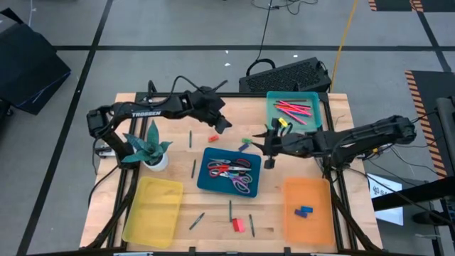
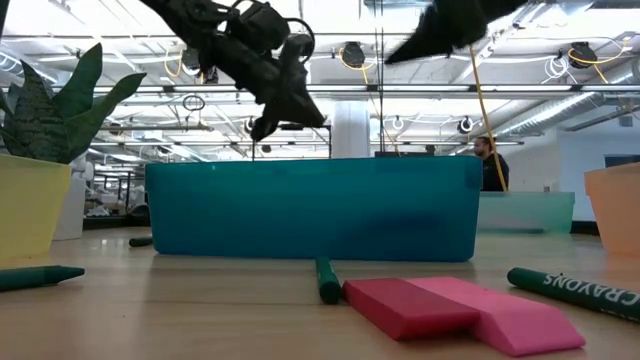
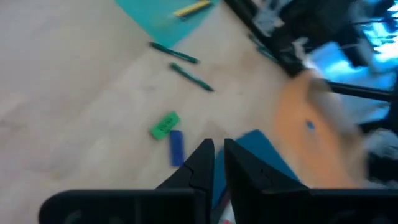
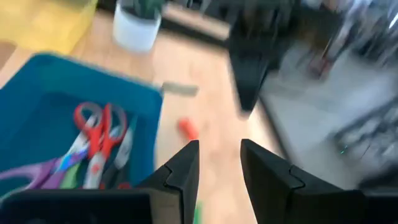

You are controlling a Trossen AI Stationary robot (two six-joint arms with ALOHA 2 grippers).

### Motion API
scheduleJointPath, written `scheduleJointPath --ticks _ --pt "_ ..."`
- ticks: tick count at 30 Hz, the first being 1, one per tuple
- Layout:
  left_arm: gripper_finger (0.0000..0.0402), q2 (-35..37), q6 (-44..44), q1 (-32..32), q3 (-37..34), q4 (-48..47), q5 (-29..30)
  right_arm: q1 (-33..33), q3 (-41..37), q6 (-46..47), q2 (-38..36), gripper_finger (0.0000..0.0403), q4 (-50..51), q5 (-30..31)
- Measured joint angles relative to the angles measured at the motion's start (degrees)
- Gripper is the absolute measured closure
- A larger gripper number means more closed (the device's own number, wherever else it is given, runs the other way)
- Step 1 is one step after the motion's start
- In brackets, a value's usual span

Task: Sort crayons/erasers/pens/pencils in bins
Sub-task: Adjust the blue bin

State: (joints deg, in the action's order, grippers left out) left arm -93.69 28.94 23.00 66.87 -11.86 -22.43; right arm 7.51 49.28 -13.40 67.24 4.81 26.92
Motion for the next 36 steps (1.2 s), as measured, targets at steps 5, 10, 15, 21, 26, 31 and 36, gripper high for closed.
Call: scheduleJointPath --ticks 5,10,15,21,26,31,36 --pt "0.0364 0.0 -0.05 -1.34 0.0 0.21 6.04 -6.11 0.35 10.98 0.47 0.0293 9.63 -10.86" --pt "0.0364 0.0 1.82 -1.91 0.0 0.15 9.58 -14.14 3.5 11.64 5.91 0.0267 15.57 -22.71" --pt "0.0349 0.01 3.72 -2.46 0.0 -0.38 10.01 -19.52 5.63 7.76 15.57 0.0211 11.56 -24.18" --pt "0.0307 0.02 5.06 -2.52 0.0 -4.6 7.68 -23.53 5.64 4.49 24.88 0.0187 10.07 -25.54" --pt "0.029 0.02 4.62 -3.7 0.0 -7.98 7.03 -23.55 5.64 3.72 29.65 0.0194 7.16 -25.81" --pt "0.0289 0.04 4.4 -4.69 0.0 -8.06 7.07 -23.56 5.75 6.47 32.81 0.0194 3.01 -26.58" --pt "0.0289 0.04 4.36 -5.13 0.02 -8.09 7.06 -23.63 5.86 7.67 35.22 0.02 2.17 -29.84"
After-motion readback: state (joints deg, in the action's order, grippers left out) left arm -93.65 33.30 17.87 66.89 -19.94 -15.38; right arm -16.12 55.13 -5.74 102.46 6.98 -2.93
